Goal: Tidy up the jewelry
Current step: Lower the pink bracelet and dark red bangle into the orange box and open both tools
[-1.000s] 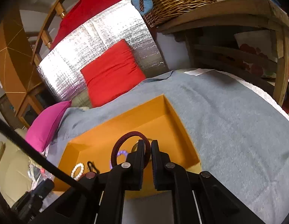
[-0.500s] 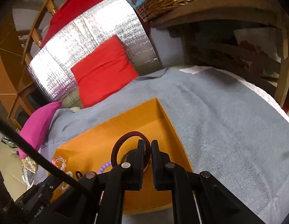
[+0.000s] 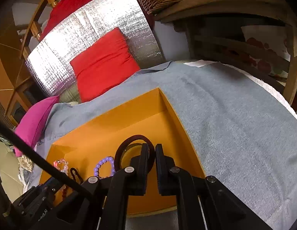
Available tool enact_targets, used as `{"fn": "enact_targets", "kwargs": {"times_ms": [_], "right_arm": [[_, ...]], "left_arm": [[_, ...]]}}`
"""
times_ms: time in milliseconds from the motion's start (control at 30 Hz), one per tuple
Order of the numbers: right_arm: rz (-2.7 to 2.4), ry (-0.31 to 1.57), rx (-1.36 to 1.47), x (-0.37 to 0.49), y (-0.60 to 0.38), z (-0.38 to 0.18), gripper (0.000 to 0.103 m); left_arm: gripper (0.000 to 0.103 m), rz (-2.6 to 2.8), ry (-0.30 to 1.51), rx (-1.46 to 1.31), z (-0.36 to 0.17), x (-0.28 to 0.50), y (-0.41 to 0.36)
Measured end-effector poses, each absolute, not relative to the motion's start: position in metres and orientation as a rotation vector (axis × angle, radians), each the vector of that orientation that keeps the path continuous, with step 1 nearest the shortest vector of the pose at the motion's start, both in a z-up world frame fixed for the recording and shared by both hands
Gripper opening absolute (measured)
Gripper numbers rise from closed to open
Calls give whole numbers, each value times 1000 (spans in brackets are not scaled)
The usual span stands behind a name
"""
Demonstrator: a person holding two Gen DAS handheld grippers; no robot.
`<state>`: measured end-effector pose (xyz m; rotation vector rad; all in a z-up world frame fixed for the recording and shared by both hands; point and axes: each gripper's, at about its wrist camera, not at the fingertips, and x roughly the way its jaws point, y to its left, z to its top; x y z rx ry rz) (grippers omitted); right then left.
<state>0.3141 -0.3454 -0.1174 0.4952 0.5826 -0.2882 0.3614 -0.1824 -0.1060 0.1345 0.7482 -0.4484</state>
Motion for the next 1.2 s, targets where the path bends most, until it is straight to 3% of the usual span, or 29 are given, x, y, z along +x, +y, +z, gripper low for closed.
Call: {"fn": "enact_targets", "kwargs": {"times_ms": [1067, 1200], "right_arm": [[-311, 618, 518, 311, -351, -120, 9], [-305, 612, 519, 310, -350, -118, 9]], "left_arm": [[8, -450, 791, 198, -116, 362, -192], [18, -451, 779, 218, -113, 359, -195]]}}
